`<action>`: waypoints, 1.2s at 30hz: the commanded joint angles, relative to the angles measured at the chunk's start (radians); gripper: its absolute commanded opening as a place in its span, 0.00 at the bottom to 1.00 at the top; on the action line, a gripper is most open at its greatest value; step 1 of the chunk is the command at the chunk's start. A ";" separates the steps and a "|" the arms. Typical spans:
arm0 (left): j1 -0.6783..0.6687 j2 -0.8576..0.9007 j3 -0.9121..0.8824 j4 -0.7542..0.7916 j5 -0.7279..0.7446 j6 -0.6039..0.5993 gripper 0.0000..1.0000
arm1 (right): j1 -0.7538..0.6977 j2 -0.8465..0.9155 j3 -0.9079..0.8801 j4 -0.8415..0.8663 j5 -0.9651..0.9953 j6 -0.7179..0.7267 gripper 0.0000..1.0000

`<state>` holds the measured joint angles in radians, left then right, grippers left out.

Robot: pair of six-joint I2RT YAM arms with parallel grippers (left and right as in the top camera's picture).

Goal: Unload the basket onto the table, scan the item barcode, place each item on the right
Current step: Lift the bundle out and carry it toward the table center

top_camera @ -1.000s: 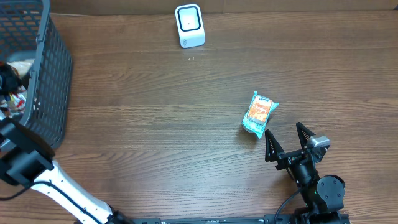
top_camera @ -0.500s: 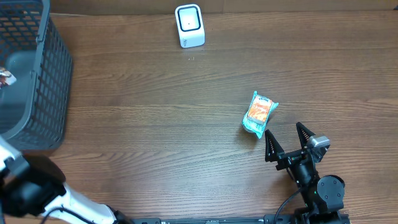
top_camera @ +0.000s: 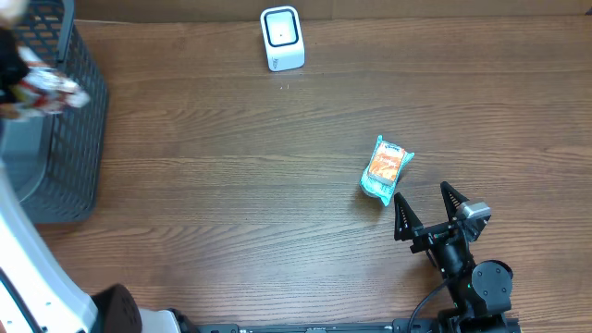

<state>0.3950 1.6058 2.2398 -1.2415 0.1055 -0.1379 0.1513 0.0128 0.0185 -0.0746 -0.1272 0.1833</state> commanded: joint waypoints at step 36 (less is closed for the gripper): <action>-0.734 0.059 -1.246 0.689 -0.375 -0.252 0.04 | -0.002 -0.008 -0.010 0.004 -0.005 0.000 1.00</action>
<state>-0.3157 1.6718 1.0477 -0.5999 -0.2092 -0.3683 0.1513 0.0128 0.0185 -0.0746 -0.1272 0.1829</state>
